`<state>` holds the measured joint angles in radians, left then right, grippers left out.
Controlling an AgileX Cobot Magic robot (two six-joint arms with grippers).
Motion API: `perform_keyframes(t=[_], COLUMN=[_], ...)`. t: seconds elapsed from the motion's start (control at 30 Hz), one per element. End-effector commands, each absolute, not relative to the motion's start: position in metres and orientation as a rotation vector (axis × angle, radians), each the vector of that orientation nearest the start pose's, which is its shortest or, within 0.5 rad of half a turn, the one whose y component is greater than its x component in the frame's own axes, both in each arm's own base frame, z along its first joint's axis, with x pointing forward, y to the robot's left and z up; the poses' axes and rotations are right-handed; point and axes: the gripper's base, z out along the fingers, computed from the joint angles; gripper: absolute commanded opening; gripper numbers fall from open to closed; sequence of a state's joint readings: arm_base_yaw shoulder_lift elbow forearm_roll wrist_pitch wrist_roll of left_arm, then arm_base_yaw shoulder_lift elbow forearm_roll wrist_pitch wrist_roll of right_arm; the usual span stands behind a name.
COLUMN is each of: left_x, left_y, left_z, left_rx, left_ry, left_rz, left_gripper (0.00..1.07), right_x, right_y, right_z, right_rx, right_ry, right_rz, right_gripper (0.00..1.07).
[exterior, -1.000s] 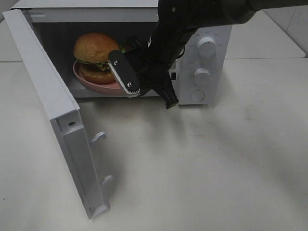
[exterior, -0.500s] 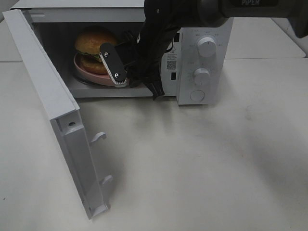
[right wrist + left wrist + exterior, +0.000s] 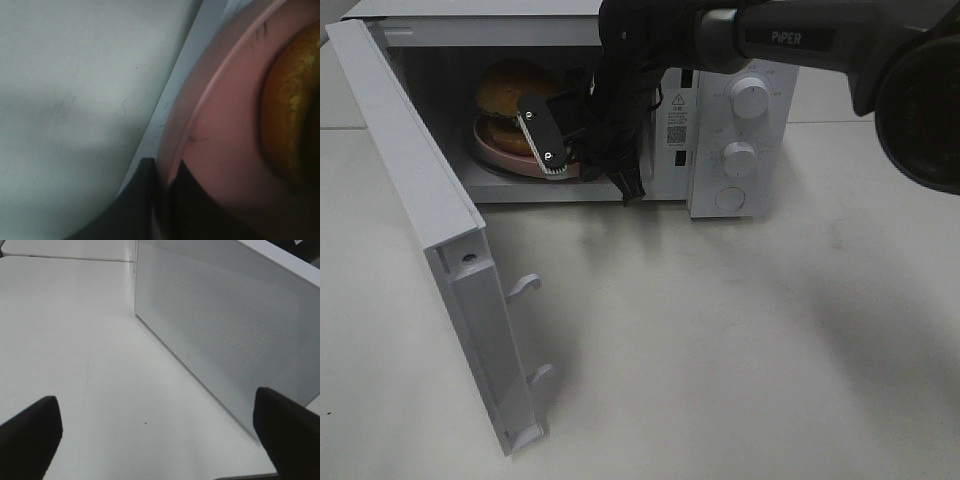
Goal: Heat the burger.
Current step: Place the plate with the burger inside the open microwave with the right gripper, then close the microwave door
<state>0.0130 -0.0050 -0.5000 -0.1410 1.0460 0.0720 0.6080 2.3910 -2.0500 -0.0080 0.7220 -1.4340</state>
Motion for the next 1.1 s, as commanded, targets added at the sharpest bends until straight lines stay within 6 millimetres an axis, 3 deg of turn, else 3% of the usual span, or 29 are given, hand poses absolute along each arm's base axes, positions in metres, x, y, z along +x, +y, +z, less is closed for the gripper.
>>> perform_keyframes(t=[0.03,0.17,0.3,0.4,0.43,0.47,0.53,0.7,0.87,1.1], left_x=[-0.008,-0.008,-0.008,-0.008,-0.008,-0.008,-0.008,-0.008,-0.008,-0.008], left_y=[-0.011,-0.011,-0.011,-0.011,-0.011,-0.011,-0.011,-0.011,-0.011,-0.011], left_z=[0.278,0.278,0.278,0.278,0.278,0.278,0.278,0.278,0.278,0.278], left_rx=[0.07,0.07,0.07,0.07,0.07,0.07,0.07,0.07,0.07,0.07], left_ry=[1.987,1.987,1.987,1.987,1.987,1.987,1.987,1.987,1.987,1.987], left_rz=[-0.117,-0.117,-0.117,-0.117,-0.117,-0.117,-0.117,-0.117,-0.117,-0.117], left_gripper=[0.96,0.96,0.96,0.96,0.96,0.96,0.96,0.96,0.96,0.96], right_x=[0.444,0.447,0.447,0.447,0.447,0.447,0.447,0.446,0.444,0.441], right_y=[0.31,0.311,0.313,0.312,0.312,0.312,0.311,0.311,0.31,0.311], right_z=[0.183,0.181,0.179,0.179,0.178,0.178,0.178,0.177,0.176,0.19], right_rx=[-2.119,-2.122,-2.126,-2.114,-2.094,-2.094,-2.069,-2.057,-2.066,-2.008], right_ry=[1.309,1.295,1.272,1.301,1.33,1.33,1.367,1.416,1.442,1.479], right_rz=[-0.353,-0.359,-0.363,-0.35,-0.337,-0.337,-0.323,-0.299,-0.278,-0.236], right_gripper=[0.03,0.05,0.13,0.23,0.31,0.31,0.45,0.57,0.6,0.6])
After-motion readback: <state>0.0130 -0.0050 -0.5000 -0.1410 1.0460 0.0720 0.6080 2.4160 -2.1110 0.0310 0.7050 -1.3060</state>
